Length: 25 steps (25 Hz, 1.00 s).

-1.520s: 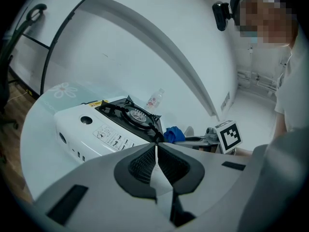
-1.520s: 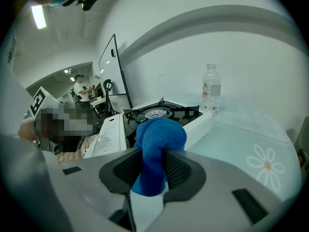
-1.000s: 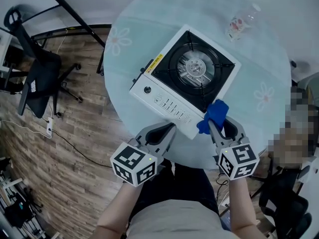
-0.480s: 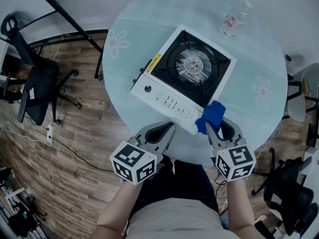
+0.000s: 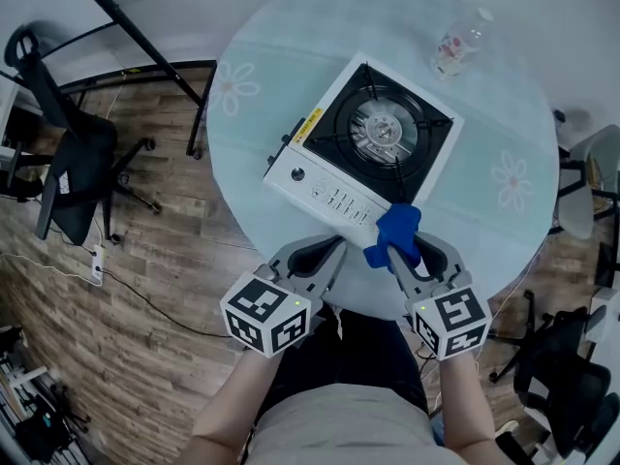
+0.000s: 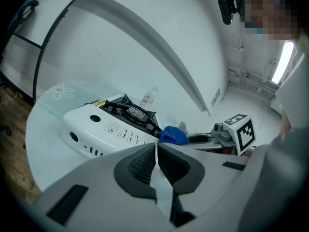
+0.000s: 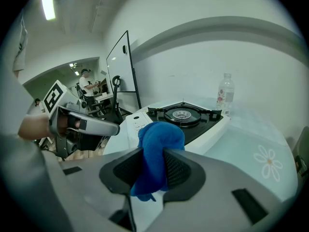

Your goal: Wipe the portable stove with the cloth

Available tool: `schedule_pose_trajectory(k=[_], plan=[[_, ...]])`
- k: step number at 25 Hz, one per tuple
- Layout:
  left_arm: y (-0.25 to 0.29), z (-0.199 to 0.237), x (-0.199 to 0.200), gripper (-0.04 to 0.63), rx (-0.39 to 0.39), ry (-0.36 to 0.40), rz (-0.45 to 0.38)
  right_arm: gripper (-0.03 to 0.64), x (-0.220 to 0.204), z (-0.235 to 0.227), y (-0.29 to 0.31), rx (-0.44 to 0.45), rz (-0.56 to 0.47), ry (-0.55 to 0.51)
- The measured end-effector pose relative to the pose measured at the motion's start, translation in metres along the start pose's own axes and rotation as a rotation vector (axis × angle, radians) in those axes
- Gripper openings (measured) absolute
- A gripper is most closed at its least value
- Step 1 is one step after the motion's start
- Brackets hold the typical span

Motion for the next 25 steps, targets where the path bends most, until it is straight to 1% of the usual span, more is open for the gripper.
schedule_pose_trajectory(k=[6,13,25], plan=[[-0.008,0.010,0.004,0.029,0.020,-0.020,-0.026,0.135,0.015,0.012,0.023,0.044,-0.008,-0.019],[-0.018,0.027,0.013,0.029,0.056,-0.051,-0.073,0.137,0.033,0.019,0.052,0.077,-0.013,-0.010],[-0.026,0.047,0.015,0.029,0.091,-0.089,-0.094,0.138,0.056,0.025,0.081,0.113,0.040,-0.043]])
Point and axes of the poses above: the fingertips, and each gripper's own axes: y forward along the fingers, z to its left, x out of its top, the point moved 8 cm from there along -y, backward along the fingers, and after that the axes turned 6 degrees about -y, right-handed, at the moved point
